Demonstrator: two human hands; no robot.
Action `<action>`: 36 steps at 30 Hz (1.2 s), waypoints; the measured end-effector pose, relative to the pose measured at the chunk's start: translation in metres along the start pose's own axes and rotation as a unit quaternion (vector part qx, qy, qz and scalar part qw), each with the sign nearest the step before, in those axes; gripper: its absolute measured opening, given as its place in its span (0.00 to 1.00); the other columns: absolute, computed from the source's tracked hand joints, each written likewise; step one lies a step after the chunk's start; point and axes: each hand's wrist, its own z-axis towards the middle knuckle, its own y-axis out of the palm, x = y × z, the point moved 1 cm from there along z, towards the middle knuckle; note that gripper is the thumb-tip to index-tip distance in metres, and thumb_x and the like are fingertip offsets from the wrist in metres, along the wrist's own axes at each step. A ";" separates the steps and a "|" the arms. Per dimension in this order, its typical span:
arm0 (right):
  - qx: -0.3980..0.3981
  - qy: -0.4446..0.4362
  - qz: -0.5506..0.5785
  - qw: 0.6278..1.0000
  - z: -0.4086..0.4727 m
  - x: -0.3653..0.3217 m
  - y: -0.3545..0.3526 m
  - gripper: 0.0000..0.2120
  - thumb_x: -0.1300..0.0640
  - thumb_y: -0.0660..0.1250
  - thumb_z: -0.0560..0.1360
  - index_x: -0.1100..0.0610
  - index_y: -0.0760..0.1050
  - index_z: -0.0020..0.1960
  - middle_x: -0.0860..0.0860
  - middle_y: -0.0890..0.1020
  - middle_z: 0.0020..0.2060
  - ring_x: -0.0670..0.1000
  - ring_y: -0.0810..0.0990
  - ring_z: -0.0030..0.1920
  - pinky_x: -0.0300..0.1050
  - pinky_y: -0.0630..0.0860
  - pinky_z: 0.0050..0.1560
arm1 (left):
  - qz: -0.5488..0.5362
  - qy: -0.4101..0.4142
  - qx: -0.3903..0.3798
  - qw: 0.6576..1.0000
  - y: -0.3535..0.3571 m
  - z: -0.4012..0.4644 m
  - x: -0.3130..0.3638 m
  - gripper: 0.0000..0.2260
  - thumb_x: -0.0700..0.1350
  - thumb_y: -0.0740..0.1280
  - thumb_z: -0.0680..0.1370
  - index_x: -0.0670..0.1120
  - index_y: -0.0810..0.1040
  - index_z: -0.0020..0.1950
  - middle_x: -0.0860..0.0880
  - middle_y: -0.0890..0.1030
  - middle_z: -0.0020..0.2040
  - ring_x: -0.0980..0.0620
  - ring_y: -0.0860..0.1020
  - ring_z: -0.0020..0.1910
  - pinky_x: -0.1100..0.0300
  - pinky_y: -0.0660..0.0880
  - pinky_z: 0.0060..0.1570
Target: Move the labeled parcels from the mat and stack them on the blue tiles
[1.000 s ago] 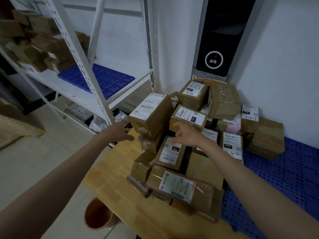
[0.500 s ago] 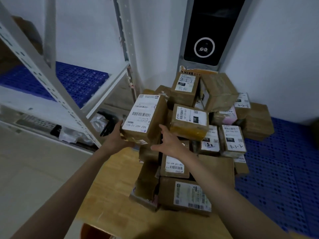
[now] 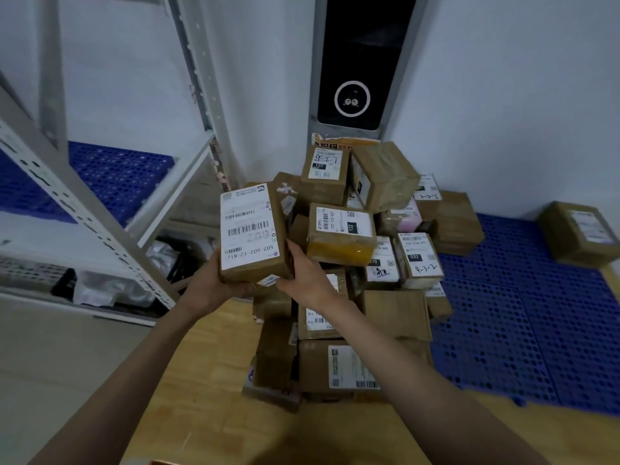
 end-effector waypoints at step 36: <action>0.303 0.103 0.027 0.947 -0.363 0.204 -0.225 0.33 0.56 0.76 0.70 0.53 0.66 0.72 0.51 0.74 0.63 0.52 0.72 0.64 0.56 0.75 0.62 | 0.032 0.229 -0.248 0.941 0.332 -0.152 0.257 0.45 0.44 0.81 0.64 0.54 0.61 0.76 0.62 0.74 0.64 0.58 0.73 0.65 0.55 0.72 0.60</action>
